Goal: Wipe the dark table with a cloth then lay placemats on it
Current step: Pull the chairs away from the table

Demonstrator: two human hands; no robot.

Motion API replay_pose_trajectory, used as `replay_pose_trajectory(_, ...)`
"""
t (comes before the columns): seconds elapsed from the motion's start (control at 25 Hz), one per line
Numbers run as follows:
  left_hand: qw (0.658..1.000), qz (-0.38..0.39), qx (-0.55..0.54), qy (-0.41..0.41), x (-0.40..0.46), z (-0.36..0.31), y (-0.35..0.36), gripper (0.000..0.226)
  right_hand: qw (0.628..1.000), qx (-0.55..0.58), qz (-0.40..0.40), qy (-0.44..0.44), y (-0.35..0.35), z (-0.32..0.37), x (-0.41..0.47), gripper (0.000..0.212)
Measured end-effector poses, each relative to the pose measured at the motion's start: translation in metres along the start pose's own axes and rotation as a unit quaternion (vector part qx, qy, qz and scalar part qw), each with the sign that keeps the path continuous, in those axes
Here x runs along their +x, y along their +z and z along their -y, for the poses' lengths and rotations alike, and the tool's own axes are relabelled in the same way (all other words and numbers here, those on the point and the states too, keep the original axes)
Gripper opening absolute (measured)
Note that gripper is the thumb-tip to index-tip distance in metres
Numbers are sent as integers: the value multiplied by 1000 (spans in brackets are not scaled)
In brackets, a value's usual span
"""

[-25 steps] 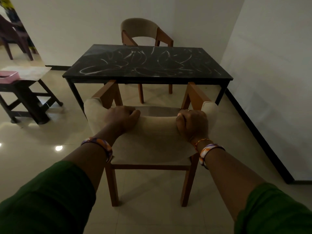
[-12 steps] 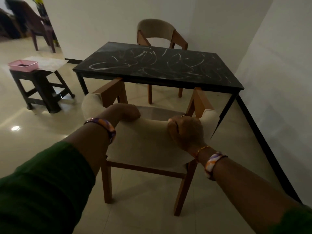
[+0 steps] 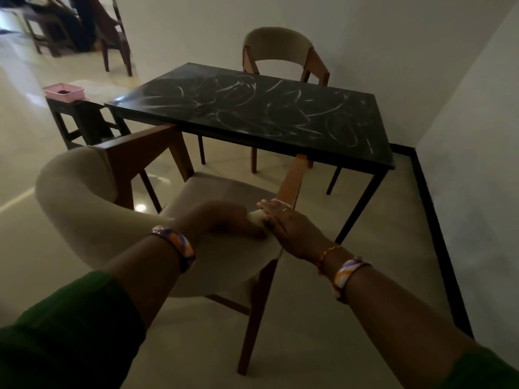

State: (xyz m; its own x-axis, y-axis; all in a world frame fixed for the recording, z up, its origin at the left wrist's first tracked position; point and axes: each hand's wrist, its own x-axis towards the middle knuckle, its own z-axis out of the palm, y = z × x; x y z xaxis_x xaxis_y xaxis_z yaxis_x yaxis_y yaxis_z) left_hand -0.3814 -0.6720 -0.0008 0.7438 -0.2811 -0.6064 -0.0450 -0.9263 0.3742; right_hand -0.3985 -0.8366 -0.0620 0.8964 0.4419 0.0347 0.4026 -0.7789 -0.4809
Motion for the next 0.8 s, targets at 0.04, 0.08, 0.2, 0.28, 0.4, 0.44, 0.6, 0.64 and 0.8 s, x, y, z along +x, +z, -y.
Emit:
replay_pose_trajectory(0.04,1000,6,-12,-22,6,-5,0,57,1000,8,16,-9,-4,-7,6,45)
replay_pose_trajectory(0.08,999,9,-16,-39,12,-10,0,63,999,19,33,-15,-6,-14,12,45)
replay_pose_trajectory(0.2,999,10,-9,-34,38,-29,3,75,994,79,72,-29,-12,-39,26,44)
replay_pose_trajectory(0.28,1000,-7,16,8,57,-44,6,67,991,97,76,-55,-13,-56,32,46)
replay_pose_trajectory(0.4,998,-53,28,19,97,-61,4,55,989,18,110,-100,-26,-95,56,49)
replay_pose_trajectory(0.44,998,-53,32,-1,109,-67,-1,55,985,-5,127,-117,-32,-111,67,50)
replay_pose_trajectory(0.6,988,45,82,-123,179,-89,-43,56,944,-146,176,-238,-69,-177,113,65)
replay_pose_trajectory(0.64,981,66,102,-152,199,-98,-55,54,926,-187,189,-268,-80,-192,126,66)
replay_pose_trajectory(0.8,991,28,76,-109,273,-164,-110,32,933,-202,190,-230,-144,-247,178,39)
